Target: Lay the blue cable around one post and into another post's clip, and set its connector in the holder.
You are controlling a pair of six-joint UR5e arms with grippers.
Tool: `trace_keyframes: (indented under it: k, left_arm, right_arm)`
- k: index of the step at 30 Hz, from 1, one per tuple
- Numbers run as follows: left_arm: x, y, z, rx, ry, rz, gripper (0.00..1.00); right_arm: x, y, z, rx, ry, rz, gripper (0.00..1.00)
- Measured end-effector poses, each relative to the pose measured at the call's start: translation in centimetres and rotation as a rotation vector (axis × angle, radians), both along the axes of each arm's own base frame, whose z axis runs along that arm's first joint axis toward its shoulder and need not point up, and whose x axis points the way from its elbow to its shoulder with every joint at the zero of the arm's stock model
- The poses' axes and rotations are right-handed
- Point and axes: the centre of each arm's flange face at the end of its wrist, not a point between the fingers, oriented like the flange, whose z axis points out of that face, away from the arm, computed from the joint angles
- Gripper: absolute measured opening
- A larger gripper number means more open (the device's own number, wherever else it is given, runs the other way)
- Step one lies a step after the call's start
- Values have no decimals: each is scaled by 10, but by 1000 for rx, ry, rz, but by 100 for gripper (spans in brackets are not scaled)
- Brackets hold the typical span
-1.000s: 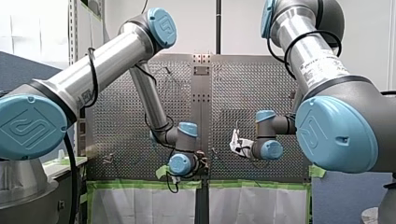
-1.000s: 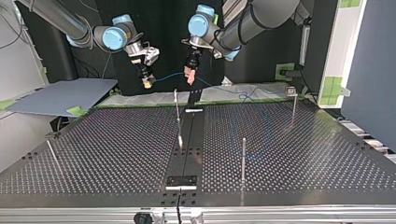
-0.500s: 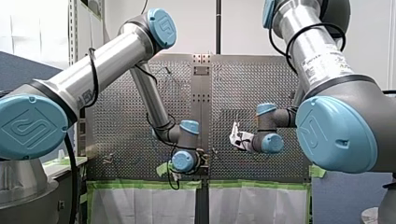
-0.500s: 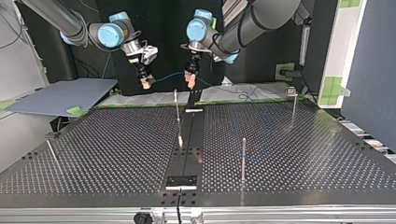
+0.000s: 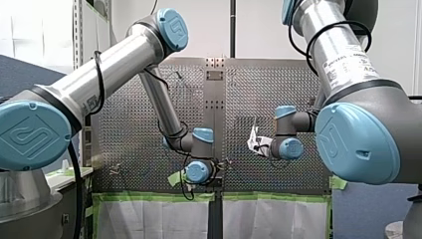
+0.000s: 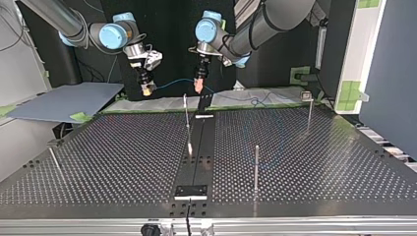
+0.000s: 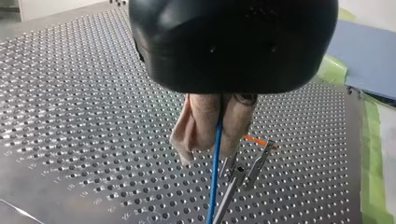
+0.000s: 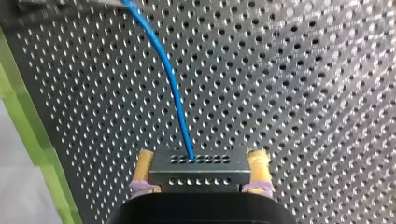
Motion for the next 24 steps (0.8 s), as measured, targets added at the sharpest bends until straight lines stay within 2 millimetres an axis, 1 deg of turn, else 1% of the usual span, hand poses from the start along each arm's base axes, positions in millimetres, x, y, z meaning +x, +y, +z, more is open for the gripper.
trace_keyframes:
  k: [4, 10, 13, 17, 24]
  left_arm:
    - [0, -1, 0, 7, -7, -7, 13]
    - [1, -5, 2, -2, -28, -28, 13]
    - [2, -3, -1, 10, -28, -28, 13]
    - [4, 0, -6, 22, -23, -27, 13]
    - [9, 1, -6, 16, -23, -51, 13]
  right_arm:
    - [-5, -3, -5, -2, 15, -38, 19]
    - [-13, -6, -20, 1, 37, -102, 19]
    - [-18, -9, -27, 0, 44, -133, 19]
    - [-24, -13, -40, 4, 53, -169, 19]
    - [-31, -22, -62, 18, 64, -194, 19]
